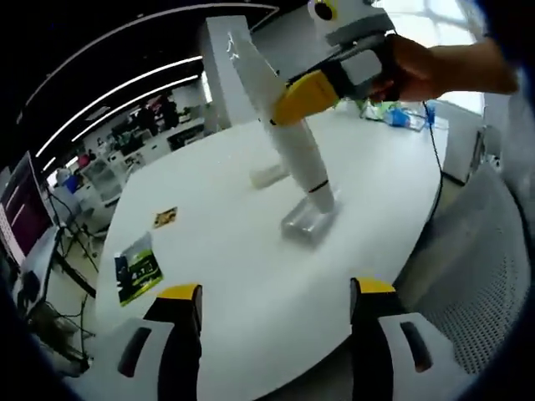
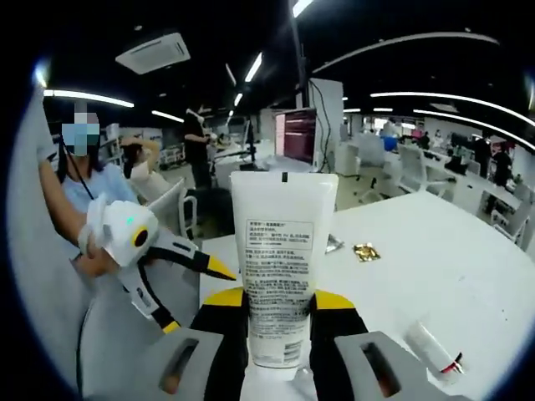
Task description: Arrange the skincare products in the storage area until every visible bottle or jar stands upright without overlapping.
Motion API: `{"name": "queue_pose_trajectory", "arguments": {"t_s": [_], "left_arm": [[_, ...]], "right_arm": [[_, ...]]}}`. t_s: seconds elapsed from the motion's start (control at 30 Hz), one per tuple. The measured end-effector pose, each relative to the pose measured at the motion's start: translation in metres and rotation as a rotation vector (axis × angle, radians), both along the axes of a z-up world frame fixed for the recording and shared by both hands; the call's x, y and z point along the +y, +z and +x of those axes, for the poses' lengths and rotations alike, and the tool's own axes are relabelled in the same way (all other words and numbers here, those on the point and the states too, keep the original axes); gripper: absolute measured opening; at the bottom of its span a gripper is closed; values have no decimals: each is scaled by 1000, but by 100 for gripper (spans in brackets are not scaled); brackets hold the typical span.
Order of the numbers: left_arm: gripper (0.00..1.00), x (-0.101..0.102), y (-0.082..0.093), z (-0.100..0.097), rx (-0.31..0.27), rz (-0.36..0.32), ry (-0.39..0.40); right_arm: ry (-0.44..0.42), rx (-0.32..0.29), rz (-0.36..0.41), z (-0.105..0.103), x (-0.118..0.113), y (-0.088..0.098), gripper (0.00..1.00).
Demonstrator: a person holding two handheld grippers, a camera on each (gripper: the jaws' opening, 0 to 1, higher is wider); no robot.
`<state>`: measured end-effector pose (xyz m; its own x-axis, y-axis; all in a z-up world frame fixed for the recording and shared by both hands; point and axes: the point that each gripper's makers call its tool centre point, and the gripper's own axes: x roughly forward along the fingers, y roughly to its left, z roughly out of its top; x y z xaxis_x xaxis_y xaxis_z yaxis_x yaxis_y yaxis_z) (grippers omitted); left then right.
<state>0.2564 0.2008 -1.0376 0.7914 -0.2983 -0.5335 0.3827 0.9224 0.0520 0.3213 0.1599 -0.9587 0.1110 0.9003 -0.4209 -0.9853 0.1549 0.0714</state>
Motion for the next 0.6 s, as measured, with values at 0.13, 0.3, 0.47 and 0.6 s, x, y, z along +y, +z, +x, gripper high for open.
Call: {"name": "queue_pose_trajectory", "arguments": {"t_s": [0.13,0.3,0.47,0.6], "left_arm": [[66,-13,21,4,-20,-183,27],[66,-25,40,11,-76,-306,47],[63,-32,50,10,-97,-428,46],[61,-38,52,5,-98,-521,27]], "right_arm": [[-19,26,43,-4,-3,6,20],[-27,73,96,-9,-6,15,20],[-33,91,115,-13,-8,20,20],[-32,119,151,-19,-9,25,21]]}}
